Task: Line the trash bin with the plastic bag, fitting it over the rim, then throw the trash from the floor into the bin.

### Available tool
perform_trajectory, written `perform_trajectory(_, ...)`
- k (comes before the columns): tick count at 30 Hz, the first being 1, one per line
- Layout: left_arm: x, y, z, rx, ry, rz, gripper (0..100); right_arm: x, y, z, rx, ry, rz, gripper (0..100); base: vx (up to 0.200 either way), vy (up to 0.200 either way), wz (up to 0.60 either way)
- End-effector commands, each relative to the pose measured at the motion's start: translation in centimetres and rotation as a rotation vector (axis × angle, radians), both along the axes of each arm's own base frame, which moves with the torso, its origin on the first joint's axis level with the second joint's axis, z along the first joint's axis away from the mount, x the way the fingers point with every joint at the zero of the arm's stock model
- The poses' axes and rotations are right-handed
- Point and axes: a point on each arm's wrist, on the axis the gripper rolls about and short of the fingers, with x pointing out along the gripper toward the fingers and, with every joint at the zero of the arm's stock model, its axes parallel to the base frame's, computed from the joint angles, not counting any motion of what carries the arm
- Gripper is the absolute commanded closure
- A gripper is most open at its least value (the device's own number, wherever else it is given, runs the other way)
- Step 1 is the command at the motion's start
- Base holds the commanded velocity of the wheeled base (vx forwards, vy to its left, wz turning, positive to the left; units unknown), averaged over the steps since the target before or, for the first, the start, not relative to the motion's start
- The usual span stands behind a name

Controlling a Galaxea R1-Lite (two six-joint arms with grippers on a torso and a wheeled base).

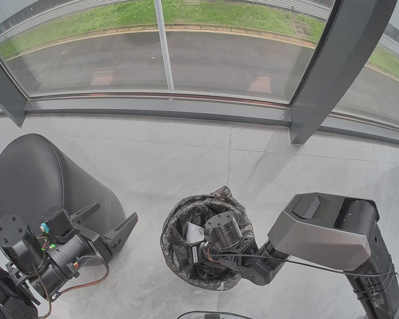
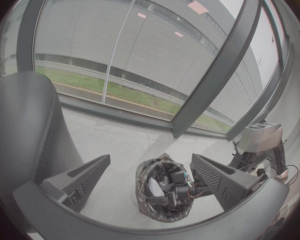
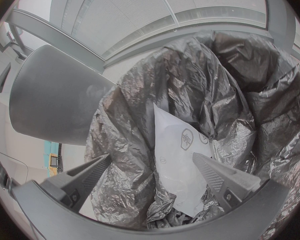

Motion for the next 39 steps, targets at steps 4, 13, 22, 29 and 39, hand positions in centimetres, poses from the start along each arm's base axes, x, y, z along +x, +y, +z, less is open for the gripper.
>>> perform_trajectory(4,-3.7,2.3,3.4,-0.012,-0.166,0.071,0,0.7,0.1,-0.1,-0.004,0.041,-0.034,0,0.0,0.0,0.0)
perform_trajectory(13,-10.5,6.5,7.4,-0.021,-0.239,0.11,0,0.1,-0.4,1.9,0.031,-0.039,-0.091,0,0.0,0.0,0.0)
perform_trajectory(22,-14.4,8.6,7.9,-0.002,-0.124,0.137,0,-2.1,-0.4,4.4,0.048,-0.062,-0.061,0,0.0,0.0,0.0)
perform_trajectory(29,-14.3,9.1,7.5,0.024,-0.111,0.391,0,-3.5,-0.4,6.0,0.052,-0.088,-0.076,0,0.0,0.0,0.0)
perform_trajectory(39,-14.5,9.3,4.7,0.049,-0.049,0.452,0,-2.0,0.8,2.3,0.011,-0.056,-0.026,0,0.0,0.0,0.0)
